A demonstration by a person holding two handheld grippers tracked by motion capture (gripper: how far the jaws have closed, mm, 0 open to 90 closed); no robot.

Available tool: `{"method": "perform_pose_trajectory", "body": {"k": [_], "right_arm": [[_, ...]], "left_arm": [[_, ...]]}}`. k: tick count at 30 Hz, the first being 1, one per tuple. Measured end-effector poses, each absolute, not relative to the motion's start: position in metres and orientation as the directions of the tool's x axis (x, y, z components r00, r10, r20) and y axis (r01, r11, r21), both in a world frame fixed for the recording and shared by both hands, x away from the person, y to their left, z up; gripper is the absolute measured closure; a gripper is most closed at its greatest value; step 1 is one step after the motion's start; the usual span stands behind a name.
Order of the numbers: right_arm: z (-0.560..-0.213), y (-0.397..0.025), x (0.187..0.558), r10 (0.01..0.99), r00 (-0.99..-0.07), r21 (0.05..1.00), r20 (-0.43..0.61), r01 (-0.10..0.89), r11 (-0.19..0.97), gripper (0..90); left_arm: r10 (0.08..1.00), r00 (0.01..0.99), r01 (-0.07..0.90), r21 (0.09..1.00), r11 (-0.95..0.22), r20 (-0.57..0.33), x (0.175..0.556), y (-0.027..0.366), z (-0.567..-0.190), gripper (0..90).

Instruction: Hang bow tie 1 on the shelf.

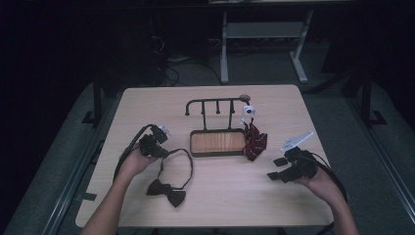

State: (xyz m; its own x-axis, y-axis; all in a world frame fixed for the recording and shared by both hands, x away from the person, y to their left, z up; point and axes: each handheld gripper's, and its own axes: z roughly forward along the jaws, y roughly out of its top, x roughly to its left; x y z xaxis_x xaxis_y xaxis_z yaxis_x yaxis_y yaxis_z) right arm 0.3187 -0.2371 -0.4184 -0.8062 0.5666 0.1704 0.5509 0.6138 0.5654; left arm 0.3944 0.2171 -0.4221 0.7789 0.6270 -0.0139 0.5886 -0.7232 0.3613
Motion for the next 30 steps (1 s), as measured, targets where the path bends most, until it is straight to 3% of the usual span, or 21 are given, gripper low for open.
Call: {"method": "perform_pose_trajectory", "body": {"k": [12,30], "right_arm": [[-0.421,-0.239,0.319,0.571,-0.801,0.567,0.181,0.559,0.605,36.8],[-0.420,-0.242,0.319,0.562,-0.807,0.574,0.183,0.552,0.605,37.9]], "left_arm": [[0.592,0.805,0.554,0.406,-0.727,-0.037,0.381,0.220,-0.398,89.7],[0.500,0.866,0.450,0.429,-0.783,0.004,0.362,0.203,-0.356,89.7]]}}
